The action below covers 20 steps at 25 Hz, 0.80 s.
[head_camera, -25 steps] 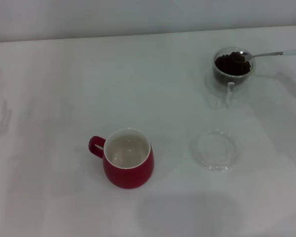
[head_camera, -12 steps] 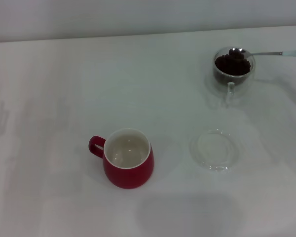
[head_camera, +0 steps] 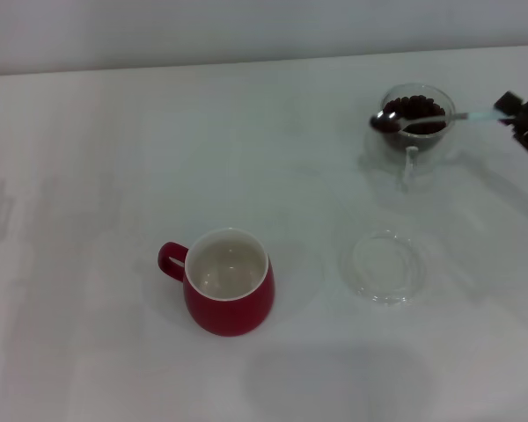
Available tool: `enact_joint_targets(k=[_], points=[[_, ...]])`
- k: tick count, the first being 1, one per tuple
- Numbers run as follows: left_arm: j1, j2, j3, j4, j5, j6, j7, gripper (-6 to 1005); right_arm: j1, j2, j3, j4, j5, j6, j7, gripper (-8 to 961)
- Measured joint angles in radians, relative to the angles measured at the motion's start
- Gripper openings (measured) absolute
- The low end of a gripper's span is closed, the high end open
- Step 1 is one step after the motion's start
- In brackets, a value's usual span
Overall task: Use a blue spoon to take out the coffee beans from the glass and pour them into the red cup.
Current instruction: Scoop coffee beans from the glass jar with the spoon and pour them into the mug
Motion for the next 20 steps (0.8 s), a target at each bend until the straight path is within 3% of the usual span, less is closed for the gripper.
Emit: enact_joint_targets(k=[15, 20], points=[[-0.005, 0.0, 0.0, 0.0, 0.0, -0.006, -0.002, 775, 0.027, 0.004, -0.045, -0.007, -0.094, -0.063, 0.057, 149], [-0.006, -0.001, 0.0, 0.004, 0.002, -0.006, -0.003, 775, 0.037, 0.02, -0.087, -0.007, -0.095, -0.081, 0.064, 149]])
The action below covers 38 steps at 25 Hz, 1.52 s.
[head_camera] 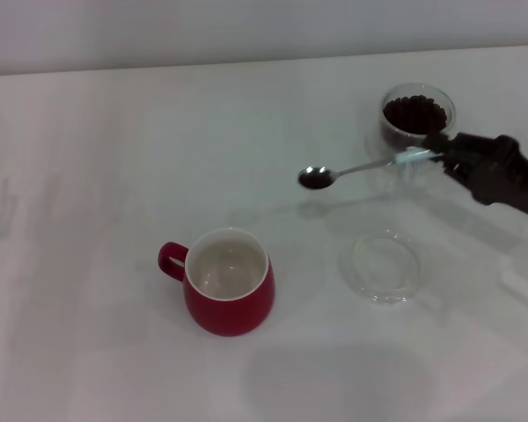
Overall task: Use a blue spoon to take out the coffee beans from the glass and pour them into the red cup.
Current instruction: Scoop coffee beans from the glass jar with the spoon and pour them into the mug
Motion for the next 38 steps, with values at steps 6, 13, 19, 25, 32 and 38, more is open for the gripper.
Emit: enact_joint_targets(k=[6, 13, 19, 25, 32, 38], points=[[0.0, -0.001, 0.0, 0.002, 0.004, 0.0, -0.002, 775, 0.003, 0.021, -0.03, -0.004, -0.008, -0.037, -0.001, 149], [0.0, -0.001, 0.004, 0.004, 0.004, 0.0, -0.001, 775, 0.003, 0.043, -0.054, -0.028, -0.043, -0.048, -0.005, 149], [0.003, -0.002, 0.006, 0.004, 0.004, -0.001, -0.001, 774, 0.005, 0.064, -0.059, -0.06, -0.097, -0.039, -0.01, 149], [0.006, -0.003, 0.008, 0.005, 0.004, -0.003, -0.001, 773, 0.017, 0.077, -0.065, -0.075, -0.124, -0.027, -0.035, 149], [0.008, -0.003, 0.008, 0.005, 0.004, -0.009, -0.002, 774, 0.037, 0.087, -0.065, -0.075, -0.139, -0.013, -0.093, 149], [0.011, -0.003, 0.008, 0.006, 0.004, -0.012, -0.002, 774, 0.043, 0.09, -0.064, -0.077, -0.14, 0.008, -0.15, 150]])
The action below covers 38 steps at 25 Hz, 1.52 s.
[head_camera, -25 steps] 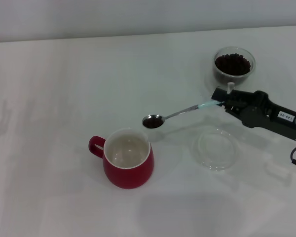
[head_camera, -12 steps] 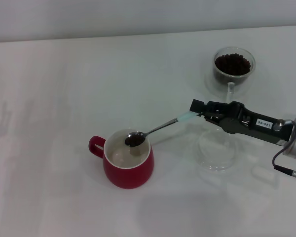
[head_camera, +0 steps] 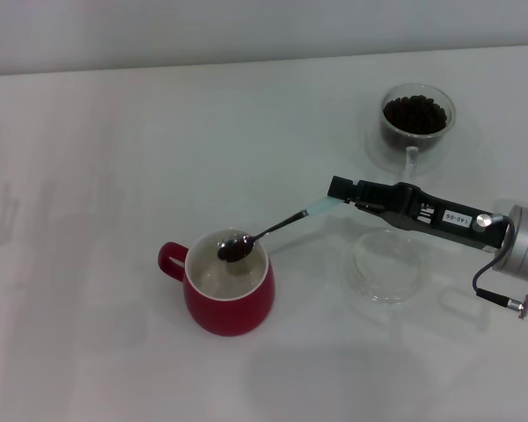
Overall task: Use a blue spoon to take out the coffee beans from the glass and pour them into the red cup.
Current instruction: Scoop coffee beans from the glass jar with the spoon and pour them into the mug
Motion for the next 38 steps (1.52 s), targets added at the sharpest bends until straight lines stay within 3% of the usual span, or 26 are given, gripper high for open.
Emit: enact_joint_targets(k=[38], points=[[-0.009, 0.002, -0.008, 0.0, -0.005, 0.007, 0.002, 774, 0.0, 0.006, -0.004, -0.024, 0.002, -0.052, -0.428, 150]])
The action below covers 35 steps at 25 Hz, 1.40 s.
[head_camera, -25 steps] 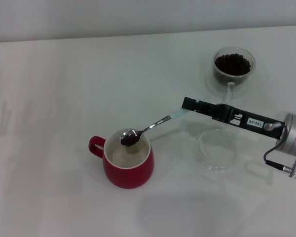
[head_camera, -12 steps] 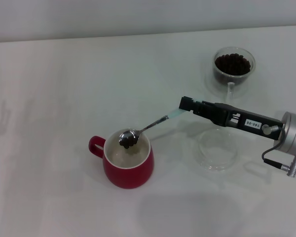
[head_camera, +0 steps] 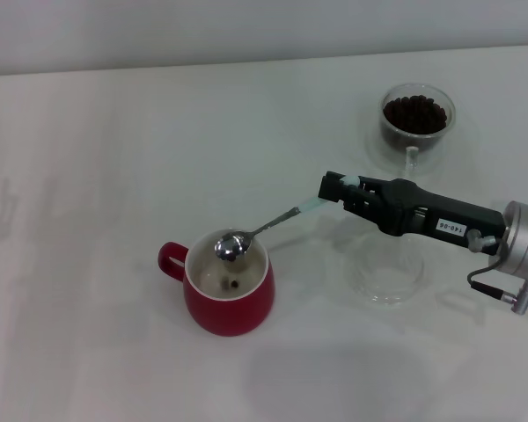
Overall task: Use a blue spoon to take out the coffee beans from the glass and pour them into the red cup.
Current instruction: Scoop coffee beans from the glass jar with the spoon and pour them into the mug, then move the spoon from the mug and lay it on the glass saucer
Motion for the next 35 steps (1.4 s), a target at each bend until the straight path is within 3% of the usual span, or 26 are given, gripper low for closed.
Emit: enact_joint_targets(k=[15, 21, 24, 28, 29, 30, 33, 35], points=[[-0.002, -0.002, 0.0, 0.004, -0.001, 0.001, -0.002, 774, -0.008, 0.0, 0.01, 0.007, 0.008, -0.044, -0.149, 151], [-0.002, -0.002, 0.0, 0.015, 0.0, 0.002, -0.002, 774, -0.039, -0.01, 0.104, 0.01, 0.021, -0.104, -0.104, 151], [-0.002, -0.002, 0.0, 0.015, -0.001, 0.002, -0.002, 775, -0.056, -0.036, 0.146, 0.01, 0.018, -0.115, -0.024, 151], [-0.007, -0.002, 0.0, 0.015, -0.001, 0.002, -0.002, 775, -0.073, -0.089, 0.154, 0.011, 0.015, -0.099, 0.05, 151], [-0.007, -0.002, 0.0, 0.015, -0.001, 0.002, -0.002, 775, -0.08, -0.12, 0.153, 0.012, 0.007, -0.09, 0.077, 151], [-0.008, -0.002, 0.0, 0.015, -0.001, 0.002, -0.002, 775, -0.08, -0.12, 0.153, 0.012, 0.007, -0.09, 0.077, 151], [-0.009, -0.002, 0.0, 0.015, -0.001, 0.002, -0.002, 774, -0.086, -0.165, 0.155, 0.012, -0.041, -0.072, 0.12, 151], [-0.009, -0.002, 0.0, 0.015, -0.001, 0.002, -0.002, 774, -0.088, -0.173, 0.155, 0.012, -0.056, -0.063, 0.129, 151]])
